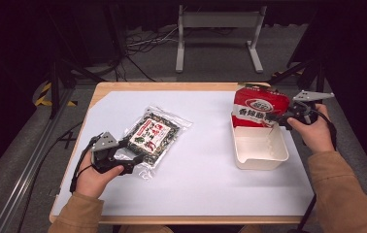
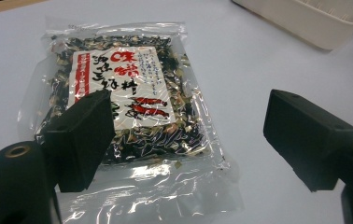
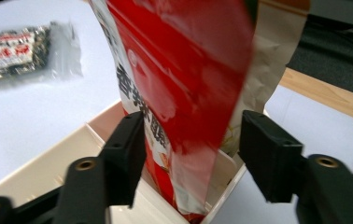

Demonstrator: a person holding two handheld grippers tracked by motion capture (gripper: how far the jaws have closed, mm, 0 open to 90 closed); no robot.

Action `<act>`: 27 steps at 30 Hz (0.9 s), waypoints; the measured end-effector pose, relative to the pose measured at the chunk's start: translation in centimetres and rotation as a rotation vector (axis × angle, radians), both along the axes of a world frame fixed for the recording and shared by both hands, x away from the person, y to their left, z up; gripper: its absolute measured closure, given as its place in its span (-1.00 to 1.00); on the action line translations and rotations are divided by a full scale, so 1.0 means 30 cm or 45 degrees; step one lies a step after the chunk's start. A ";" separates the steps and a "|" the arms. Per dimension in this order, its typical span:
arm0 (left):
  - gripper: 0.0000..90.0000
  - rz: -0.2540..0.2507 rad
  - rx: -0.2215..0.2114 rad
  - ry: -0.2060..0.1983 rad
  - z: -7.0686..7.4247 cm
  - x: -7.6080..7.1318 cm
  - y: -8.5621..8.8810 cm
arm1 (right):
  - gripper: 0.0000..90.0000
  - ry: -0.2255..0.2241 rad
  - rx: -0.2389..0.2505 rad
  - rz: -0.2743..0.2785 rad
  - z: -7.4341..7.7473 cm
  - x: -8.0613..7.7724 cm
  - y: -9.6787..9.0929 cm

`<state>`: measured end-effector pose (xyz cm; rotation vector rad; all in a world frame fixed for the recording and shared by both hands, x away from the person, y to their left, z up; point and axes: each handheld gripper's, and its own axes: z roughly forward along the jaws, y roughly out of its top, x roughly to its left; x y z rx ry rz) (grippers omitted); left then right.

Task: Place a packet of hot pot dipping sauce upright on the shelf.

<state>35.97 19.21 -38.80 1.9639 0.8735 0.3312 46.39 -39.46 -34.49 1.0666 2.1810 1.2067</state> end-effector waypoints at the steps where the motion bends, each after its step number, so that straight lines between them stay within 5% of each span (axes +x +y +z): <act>1: -0.62 -0.004 0.003 -0.002 0.001 0.002 -0.001 | -0.15 -0.011 0.010 -0.002 0.003 -0.010 -0.004; 12: -0.62 -0.007 -0.007 -0.007 0.006 0.028 -0.006 | -0.22 -0.074 -0.018 -0.055 0.052 -0.130 -0.037; 15: -0.63 0.000 -0.006 -0.006 0.011 0.035 0.000 | -0.22 -0.076 -0.084 -0.080 0.060 -0.183 -0.025; 27: -0.59 0.032 0.013 0.055 0.023 0.043 0.021 | -0.22 -0.115 -0.124 -0.088 0.107 -0.324 0.035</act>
